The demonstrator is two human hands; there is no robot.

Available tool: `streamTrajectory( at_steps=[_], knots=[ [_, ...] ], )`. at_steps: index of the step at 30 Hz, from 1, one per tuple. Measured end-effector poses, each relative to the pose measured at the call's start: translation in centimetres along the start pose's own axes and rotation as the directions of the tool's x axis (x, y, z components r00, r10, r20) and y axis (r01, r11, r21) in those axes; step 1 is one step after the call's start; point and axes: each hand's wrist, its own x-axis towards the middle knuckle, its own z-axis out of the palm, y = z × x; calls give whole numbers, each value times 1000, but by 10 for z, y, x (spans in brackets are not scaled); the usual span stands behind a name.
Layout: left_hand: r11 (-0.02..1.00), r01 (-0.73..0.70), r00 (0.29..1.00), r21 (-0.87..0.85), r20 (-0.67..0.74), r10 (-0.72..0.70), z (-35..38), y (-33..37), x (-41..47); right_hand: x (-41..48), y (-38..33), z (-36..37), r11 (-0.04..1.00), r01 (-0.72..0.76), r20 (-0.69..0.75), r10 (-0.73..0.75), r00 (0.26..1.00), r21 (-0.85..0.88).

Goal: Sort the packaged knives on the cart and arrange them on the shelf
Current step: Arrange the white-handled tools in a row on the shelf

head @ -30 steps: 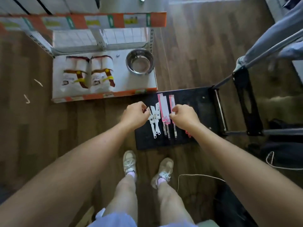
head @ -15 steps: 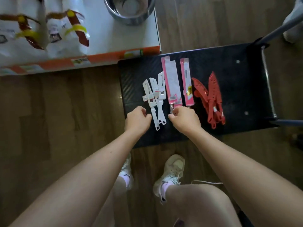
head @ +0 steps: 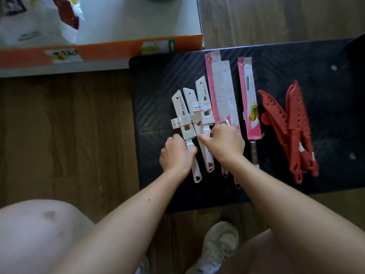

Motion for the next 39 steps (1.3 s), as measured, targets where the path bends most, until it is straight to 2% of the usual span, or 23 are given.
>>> streamTrajectory(
  at_steps=[3, 6, 11, 19, 28, 33, 36, 39],
  knots=[
    [998, 46, 999, -52, 24, -45, -4, 2, -3, 3, -1, 3, 998, -29, 31, 27, 999, 51],
    [981, 116, 989, -152, 112, -99, -15, 4, -2, 0, 0, -2, 988, -71, 69, 62, 996, 134],
    [936, 167, 983, -311, 128, -133, -65, 15, -27, -30, -8, -50, 985, -52, 76, 40, 996, 165],
    [838, 63, 998, -542, 55, -39, -217, 80, -146, -135, -71, -219, 969, 67, 0, -68, 998, 239],
    [703, 47, 998, -710, 10, -57, -401, 166, -292, -261, -159, -424, 945, 178, -105, -155, 982, 273],
    [587, 1, 1000, -809, -17, -25, -483, 185, -349, -299, -196, -500, 919, 219, -113, -192, 975, 328],
    [597, -64, 994, -800, -101, -28, -523, 186, -369, -317, -223, -536, 915, 241, -135, -208, 969, 324],
    [559, -85, 991, -825, -130, -41, -561, 181, -383, -329, -251, -559, 895, 276, -190, -220, 957, 351]
  ],
)
